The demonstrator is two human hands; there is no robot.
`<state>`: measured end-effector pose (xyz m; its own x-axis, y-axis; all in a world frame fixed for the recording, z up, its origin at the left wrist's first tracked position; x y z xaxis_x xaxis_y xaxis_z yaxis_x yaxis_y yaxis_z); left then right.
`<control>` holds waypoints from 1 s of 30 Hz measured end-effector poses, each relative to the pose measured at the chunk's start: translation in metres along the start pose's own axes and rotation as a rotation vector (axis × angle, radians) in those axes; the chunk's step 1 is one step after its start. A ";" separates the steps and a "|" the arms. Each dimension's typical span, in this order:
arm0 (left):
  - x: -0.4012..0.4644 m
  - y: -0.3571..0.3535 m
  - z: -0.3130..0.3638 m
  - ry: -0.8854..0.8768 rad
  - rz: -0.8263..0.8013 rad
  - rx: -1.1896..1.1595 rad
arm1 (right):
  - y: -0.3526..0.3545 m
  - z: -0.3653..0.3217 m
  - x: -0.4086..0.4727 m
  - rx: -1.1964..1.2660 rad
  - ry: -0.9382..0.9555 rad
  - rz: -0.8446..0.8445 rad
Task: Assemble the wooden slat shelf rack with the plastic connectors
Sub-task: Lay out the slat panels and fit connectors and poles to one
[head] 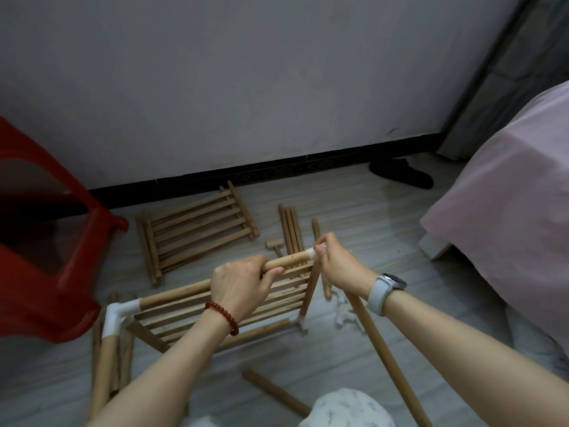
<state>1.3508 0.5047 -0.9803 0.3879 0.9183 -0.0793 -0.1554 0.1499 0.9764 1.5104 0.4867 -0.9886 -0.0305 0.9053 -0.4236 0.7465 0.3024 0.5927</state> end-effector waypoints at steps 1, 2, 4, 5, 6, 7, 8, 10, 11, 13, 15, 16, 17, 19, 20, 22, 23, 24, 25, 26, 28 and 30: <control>-0.001 0.001 0.000 -0.006 0.006 -0.014 | -0.004 -0.004 -0.001 0.000 0.013 -0.009; -0.002 0.003 -0.001 -0.011 0.019 -0.022 | -0.007 -0.008 -0.002 0.012 0.034 -0.017; -0.002 0.008 -0.007 -0.013 0.057 -0.036 | -0.007 -0.015 -0.003 0.076 0.069 -0.036; -0.003 0.012 -0.011 -0.009 0.076 -0.047 | -0.005 -0.019 -0.003 0.122 0.078 -0.052; -0.003 0.015 -0.016 -0.005 0.089 -0.064 | -0.004 -0.022 -0.003 0.170 0.089 -0.075; -0.003 0.019 -0.022 0.000 0.101 -0.088 | -0.002 -0.026 -0.003 0.219 0.101 -0.100; -0.003 0.024 -0.028 0.005 0.113 -0.118 | -0.001 -0.033 -0.002 0.265 0.118 -0.128; -0.001 0.035 -0.041 0.008 0.128 -0.186 | 0.000 -0.047 -0.001 0.324 0.173 -0.172; 0.001 0.040 -0.047 0.003 0.116 -0.222 | 0.000 -0.054 0.000 0.336 0.197 -0.183; 0.004 0.048 -0.055 -0.022 0.073 -0.313 | -0.002 -0.070 0.002 0.324 0.238 -0.199; 0.007 0.057 -0.058 -0.036 0.021 -0.413 | -0.011 -0.086 0.003 0.300 0.283 -0.216; 0.010 0.062 -0.057 -0.037 -0.007 -0.462 | -0.017 -0.094 0.004 0.283 0.313 -0.225; 0.012 0.067 -0.054 -0.037 -0.027 -0.517 | -0.022 -0.103 0.003 0.255 0.344 -0.232; 0.017 0.076 -0.050 -0.027 -0.030 -0.577 | -0.029 -0.117 0.003 0.161 0.407 -0.248; 0.019 0.079 -0.051 -0.013 -0.015 -0.549 | -0.033 -0.122 0.003 0.110 0.436 -0.258; 0.020 0.079 -0.055 0.024 0.004 -0.456 | -0.033 -0.124 0.001 0.049 0.468 -0.232; 0.019 0.076 -0.057 0.036 0.003 -0.427 | -0.030 -0.120 0.000 0.052 0.477 -0.189; 0.020 0.070 -0.059 0.046 -0.008 -0.406 | -0.025 -0.112 0.000 0.081 0.475 -0.124; 0.021 0.065 -0.061 0.057 -0.016 -0.383 | -0.016 -0.101 0.001 0.132 0.467 -0.033; 0.023 0.062 -0.062 0.075 -0.014 -0.354 | -0.005 -0.086 0.003 0.181 0.451 0.079; 0.026 0.058 -0.064 0.120 0.004 -0.300 | 0.015 -0.044 0.011 0.277 0.369 0.282; 0.033 0.051 -0.061 0.138 0.012 -0.223 | 0.022 0.011 0.023 0.411 0.208 0.415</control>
<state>1.3001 0.5652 -0.9453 0.2600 0.9594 -0.1093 -0.3614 0.2017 0.9103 1.5333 0.5108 -0.9924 0.2192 0.9745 -0.0476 0.9176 -0.1893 0.3496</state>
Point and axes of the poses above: each hand's wrist, its own x-axis towards the middle knuckle, its own y-axis out of the back of the hand, z = x × y, the point moved 8 cm from there along x, towards the middle knuckle, and after that the axes turned 8 degrees about -z, right-handed, at the moved point
